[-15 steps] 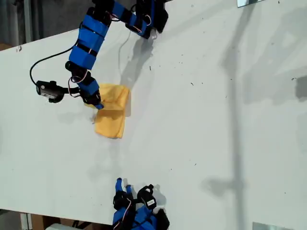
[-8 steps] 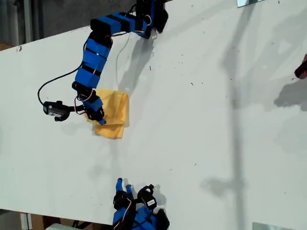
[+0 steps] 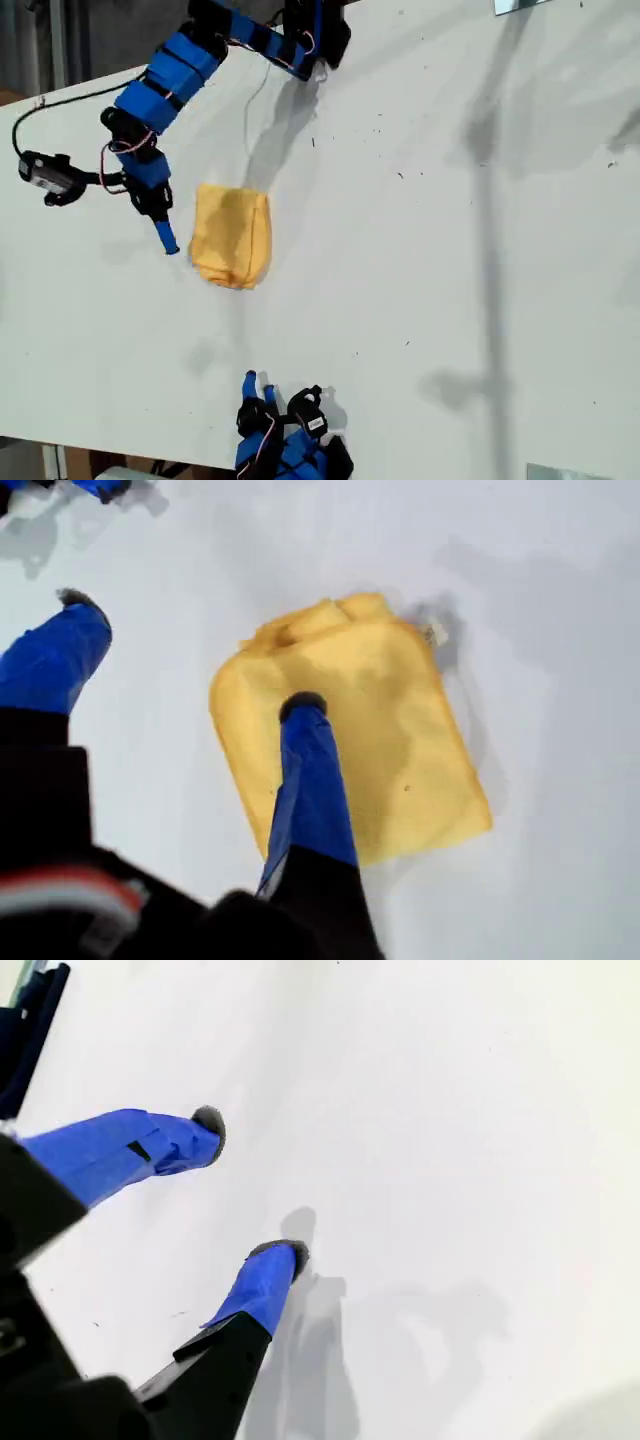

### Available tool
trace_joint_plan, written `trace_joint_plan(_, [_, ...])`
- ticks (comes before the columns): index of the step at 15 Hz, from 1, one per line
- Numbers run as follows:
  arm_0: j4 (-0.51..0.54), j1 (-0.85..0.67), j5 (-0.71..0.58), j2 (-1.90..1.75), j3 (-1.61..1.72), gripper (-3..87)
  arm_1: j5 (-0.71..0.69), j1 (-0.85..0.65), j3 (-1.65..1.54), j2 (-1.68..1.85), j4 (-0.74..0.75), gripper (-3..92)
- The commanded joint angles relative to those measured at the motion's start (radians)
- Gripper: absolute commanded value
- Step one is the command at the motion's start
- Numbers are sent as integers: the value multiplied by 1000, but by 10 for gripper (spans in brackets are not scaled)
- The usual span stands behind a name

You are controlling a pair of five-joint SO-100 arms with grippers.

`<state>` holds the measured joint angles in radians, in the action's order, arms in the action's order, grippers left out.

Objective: Grasp corners of a square towel and fold twice.

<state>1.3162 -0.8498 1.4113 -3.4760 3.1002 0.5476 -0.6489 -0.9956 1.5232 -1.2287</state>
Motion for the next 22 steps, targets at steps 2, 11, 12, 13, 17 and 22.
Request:
trace_joint_plan(2, [11, 9, 3, 0, 6, 211, 104, -63, -439, 586, -34, 346])
trace_joint_plan(11, [11, 9, 2, 0, 8, 211, 115, 46, -449, -80, 216, 324])
trace_joint_plan(12, [11, 9, 2, 0, 8, 211, 91, 40, -316, -207, 216, 323])
trace_joint_plan(13, [11, 11, 2, 0, 8, 210, 77, 34, -189, -337, 225, 320])
trace_joint_plan(17, [11, 11, -2, 0, 8, 210, 91, -29, 120, -695, 207, 306])
trace_joint_plan(22, [11, 14, -2, 0, 8, 210, 129, 109, 31, -644, 31, 299])
